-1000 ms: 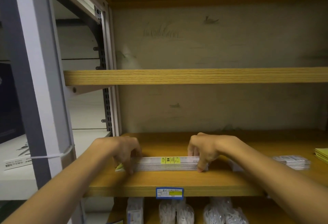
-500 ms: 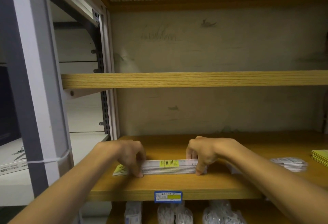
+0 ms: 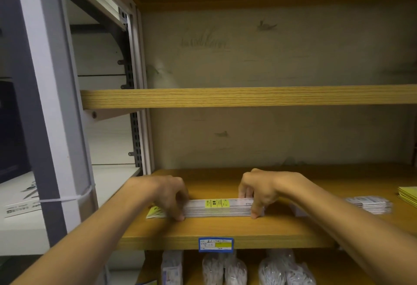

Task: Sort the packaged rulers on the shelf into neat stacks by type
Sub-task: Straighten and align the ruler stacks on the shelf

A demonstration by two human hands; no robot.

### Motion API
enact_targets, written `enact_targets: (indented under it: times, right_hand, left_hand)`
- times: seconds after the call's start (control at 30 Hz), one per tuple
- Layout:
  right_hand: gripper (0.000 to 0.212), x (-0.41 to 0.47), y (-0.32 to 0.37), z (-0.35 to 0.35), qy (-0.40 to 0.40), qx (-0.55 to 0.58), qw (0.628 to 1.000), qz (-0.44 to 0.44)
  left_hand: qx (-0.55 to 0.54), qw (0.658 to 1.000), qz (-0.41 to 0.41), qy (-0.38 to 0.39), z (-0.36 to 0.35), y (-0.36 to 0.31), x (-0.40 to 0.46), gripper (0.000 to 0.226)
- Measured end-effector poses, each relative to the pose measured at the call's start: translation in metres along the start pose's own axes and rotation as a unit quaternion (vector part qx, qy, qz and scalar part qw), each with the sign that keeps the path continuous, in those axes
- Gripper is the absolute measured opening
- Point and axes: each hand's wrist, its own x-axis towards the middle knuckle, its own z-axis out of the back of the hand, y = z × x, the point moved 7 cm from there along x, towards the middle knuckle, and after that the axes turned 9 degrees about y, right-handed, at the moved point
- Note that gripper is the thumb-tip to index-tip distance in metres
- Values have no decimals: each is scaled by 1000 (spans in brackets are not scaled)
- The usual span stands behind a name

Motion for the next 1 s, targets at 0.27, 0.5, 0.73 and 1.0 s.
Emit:
enact_targets:
  times: [0.27,0.5,0.73,1.0]
  right_hand:
    - [42,0,-1,0,-9,0,1000,3]
    - [52,-3,-4,-2,-4,8,1000,-2]
    - [43,-2,-3,0,-20,-4,1000,-2]
    - [39,-2,-4,-1,-29,-7,1000,7]
  left_hand:
    - [14,1000,6,-19,1,-1,-7,53]
    - [-41,999,30,1,-5,9,-15,67]
    - [-23,999,33,-18,-5,17,-18,61]
    - [-10,999,25,-35,-4,17,-17,57]
